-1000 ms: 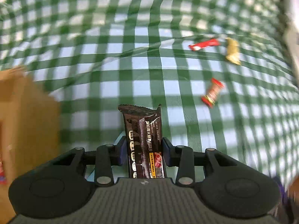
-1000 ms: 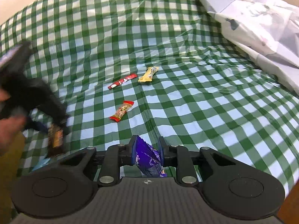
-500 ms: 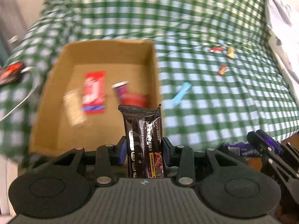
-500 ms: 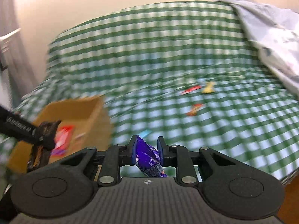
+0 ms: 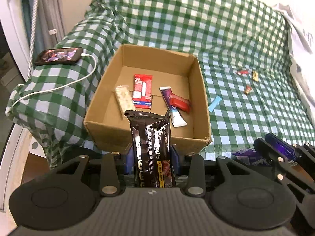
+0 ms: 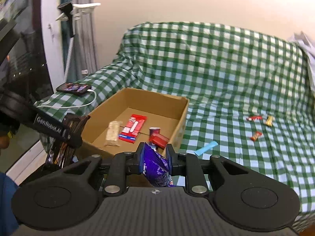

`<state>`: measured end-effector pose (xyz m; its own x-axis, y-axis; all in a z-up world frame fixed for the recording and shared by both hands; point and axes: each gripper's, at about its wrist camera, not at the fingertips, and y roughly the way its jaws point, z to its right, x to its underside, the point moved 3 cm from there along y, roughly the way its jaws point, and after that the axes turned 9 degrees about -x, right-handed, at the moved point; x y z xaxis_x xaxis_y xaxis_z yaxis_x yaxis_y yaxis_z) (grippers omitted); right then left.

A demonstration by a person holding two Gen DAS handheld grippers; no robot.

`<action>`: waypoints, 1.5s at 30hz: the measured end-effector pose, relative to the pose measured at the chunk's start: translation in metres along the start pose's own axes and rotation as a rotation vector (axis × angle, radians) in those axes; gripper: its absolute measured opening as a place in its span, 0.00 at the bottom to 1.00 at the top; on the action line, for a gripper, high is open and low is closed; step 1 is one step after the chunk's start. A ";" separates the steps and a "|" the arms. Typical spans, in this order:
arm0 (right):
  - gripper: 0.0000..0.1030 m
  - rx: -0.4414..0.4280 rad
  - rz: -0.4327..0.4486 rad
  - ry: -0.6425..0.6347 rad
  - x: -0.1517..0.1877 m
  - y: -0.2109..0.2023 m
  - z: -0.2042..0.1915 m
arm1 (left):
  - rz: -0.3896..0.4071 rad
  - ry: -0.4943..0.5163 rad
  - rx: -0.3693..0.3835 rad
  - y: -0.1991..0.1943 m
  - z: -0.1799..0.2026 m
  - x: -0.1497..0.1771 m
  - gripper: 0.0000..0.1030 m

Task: Organize snacks
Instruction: 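Carry the chocolate bar and purple wrapper over the cardboard box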

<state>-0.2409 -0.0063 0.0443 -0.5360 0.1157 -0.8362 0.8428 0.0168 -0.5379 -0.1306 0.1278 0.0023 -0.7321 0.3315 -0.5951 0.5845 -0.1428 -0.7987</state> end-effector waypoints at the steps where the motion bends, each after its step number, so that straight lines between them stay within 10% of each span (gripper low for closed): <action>1: 0.22 0.005 0.005 -0.011 -0.001 -0.002 -0.003 | 0.010 -0.008 0.002 -0.003 -0.003 0.001 0.41; 45: 0.22 0.023 -0.075 -0.057 -0.013 0.037 -0.003 | -0.028 -0.025 -0.023 0.036 -0.026 -0.024 0.42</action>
<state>-0.2025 -0.0047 0.0356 -0.6002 0.0587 -0.7977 0.7991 0.0006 -0.6012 -0.0829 0.1390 -0.0102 -0.7565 0.3118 -0.5749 0.5716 -0.1121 -0.8128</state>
